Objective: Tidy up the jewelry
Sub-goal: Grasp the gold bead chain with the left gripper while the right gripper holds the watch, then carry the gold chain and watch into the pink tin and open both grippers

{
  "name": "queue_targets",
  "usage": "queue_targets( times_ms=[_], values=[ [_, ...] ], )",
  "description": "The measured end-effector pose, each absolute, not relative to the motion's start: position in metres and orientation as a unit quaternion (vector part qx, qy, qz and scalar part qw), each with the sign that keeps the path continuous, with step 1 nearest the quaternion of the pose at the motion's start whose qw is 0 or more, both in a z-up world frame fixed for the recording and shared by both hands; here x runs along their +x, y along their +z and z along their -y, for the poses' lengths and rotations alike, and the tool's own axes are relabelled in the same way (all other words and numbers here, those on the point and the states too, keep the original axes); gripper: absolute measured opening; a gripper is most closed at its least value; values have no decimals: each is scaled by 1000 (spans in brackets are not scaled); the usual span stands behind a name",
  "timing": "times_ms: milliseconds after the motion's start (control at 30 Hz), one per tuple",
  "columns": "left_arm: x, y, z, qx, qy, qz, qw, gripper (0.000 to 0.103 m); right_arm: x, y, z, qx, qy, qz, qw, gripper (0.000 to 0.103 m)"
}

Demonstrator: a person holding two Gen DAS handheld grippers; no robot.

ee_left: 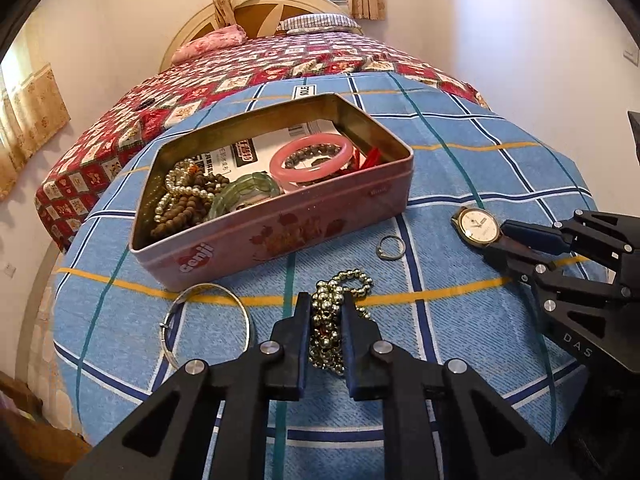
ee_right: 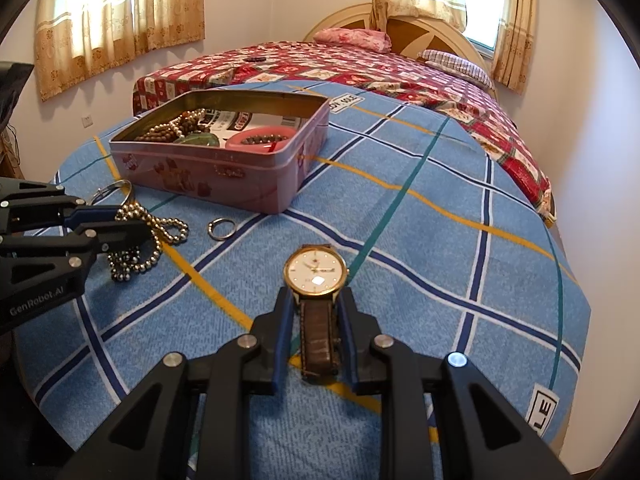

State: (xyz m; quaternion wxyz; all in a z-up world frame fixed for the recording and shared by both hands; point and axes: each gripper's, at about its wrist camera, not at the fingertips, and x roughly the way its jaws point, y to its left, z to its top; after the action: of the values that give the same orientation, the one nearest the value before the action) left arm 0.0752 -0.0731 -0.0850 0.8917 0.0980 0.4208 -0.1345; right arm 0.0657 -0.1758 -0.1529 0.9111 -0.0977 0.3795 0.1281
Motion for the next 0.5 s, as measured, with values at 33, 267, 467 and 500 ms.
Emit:
queue_targets(
  times_ms=[33,267,467,500],
  values=[
    [75,-85,72,97,-134,-420,892,14,66,-153,175,-98,130,-379,911,25],
    [75,-81,67,93,-130,-415,896,14,63,-151,170,-97,139,-373,912,24],
    [76,-77,61,89,-125,-412,898,14,61,-146,166,-98,149,-365,914,24],
    [77,-76,59,88,-124,-411,899,14,60,-145,165,-98,150,-364,914,24]
  ],
)
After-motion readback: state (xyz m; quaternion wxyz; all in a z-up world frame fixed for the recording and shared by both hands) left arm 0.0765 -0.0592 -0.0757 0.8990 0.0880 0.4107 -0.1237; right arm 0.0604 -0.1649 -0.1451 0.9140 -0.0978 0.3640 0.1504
